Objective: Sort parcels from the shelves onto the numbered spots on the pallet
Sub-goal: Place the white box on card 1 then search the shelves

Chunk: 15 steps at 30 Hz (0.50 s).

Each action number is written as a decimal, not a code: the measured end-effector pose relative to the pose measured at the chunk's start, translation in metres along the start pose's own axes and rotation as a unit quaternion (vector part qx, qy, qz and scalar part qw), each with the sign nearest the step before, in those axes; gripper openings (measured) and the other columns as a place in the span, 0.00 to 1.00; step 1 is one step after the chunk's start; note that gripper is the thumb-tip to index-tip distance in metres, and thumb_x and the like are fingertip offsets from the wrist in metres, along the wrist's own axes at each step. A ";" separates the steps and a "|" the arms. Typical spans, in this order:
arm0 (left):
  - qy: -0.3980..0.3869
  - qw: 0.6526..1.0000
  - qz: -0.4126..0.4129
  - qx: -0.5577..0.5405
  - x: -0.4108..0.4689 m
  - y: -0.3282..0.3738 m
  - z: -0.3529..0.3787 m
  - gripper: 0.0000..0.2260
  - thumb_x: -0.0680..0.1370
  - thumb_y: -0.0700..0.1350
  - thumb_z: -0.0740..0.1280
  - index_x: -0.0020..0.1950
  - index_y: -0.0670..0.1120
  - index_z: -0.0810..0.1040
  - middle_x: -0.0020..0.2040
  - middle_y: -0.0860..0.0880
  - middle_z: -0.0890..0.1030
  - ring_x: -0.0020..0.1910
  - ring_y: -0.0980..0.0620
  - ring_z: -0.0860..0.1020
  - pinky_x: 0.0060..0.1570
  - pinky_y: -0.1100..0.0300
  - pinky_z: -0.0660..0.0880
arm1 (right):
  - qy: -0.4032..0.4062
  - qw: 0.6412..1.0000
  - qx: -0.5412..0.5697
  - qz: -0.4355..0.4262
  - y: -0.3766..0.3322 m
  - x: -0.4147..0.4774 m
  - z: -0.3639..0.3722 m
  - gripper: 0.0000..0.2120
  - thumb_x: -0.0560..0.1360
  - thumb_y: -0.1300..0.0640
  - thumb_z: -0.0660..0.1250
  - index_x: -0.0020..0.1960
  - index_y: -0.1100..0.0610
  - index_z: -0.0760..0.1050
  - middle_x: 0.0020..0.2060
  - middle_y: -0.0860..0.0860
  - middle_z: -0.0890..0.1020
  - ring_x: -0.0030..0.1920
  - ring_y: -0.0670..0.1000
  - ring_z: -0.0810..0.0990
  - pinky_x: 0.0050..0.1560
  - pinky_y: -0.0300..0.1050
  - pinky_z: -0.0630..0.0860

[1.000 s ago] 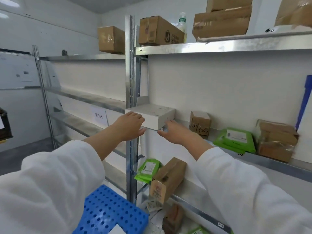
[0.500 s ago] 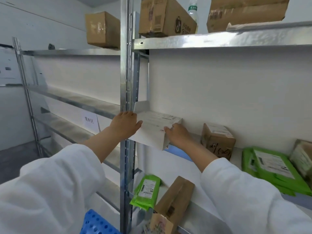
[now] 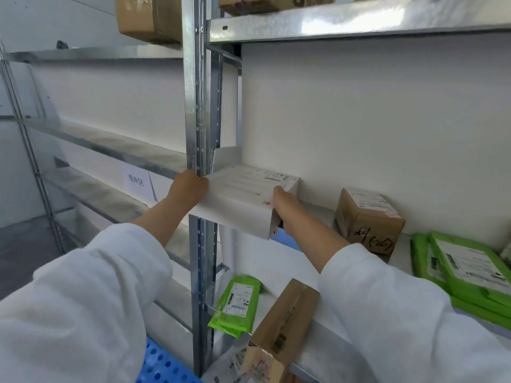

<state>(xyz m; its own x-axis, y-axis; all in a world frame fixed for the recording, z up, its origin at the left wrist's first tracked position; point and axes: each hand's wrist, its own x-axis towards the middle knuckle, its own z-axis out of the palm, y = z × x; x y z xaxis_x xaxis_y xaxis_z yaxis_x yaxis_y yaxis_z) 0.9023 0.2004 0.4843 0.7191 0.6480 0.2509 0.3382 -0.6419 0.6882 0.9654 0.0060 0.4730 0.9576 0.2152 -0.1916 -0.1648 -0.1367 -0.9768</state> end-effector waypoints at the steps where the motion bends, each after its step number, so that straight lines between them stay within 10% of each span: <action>1: 0.001 0.999 -0.025 -0.031 0.001 -0.001 0.000 0.16 0.78 0.45 0.60 0.57 0.33 0.76 0.50 0.36 0.78 0.51 0.37 0.76 0.44 0.54 0.69 | 0.005 1.000 0.012 0.003 0.001 -0.001 0.003 0.14 0.79 0.50 0.52 0.58 0.56 0.70 0.44 0.52 0.80 0.43 0.52 0.79 0.43 0.43 0.75; 10: -0.068 0.960 -0.102 -0.252 -0.007 -0.023 0.002 0.29 0.75 0.57 0.67 0.69 0.42 0.67 0.64 0.44 0.73 0.61 0.41 0.73 0.64 0.46 0.71 | -0.020 0.999 0.033 -0.035 0.014 -0.007 -0.002 0.19 0.79 0.52 0.57 0.68 0.53 0.68 0.54 0.52 0.81 0.37 0.49 0.79 0.24 0.35 0.70; 15: -0.030 0.957 -0.089 -0.275 -0.043 -0.016 0.001 0.17 0.76 0.54 0.67 0.55 0.44 0.70 0.55 0.45 0.73 0.52 0.45 0.72 0.51 0.53 0.70 | -0.030 0.996 -0.006 -0.084 0.027 -0.019 -0.019 0.21 0.77 0.49 0.61 0.68 0.55 0.68 0.51 0.49 0.79 0.42 0.46 0.78 0.33 0.40 0.70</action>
<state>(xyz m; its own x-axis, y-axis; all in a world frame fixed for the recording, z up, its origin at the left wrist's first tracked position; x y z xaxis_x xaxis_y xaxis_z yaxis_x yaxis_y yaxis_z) 0.8664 0.1829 0.4616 0.7191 0.6916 0.0673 0.1000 -0.1989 0.9749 0.9470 -0.0199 0.4526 0.9555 0.2932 -0.0316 -0.0005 -0.1055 -0.9944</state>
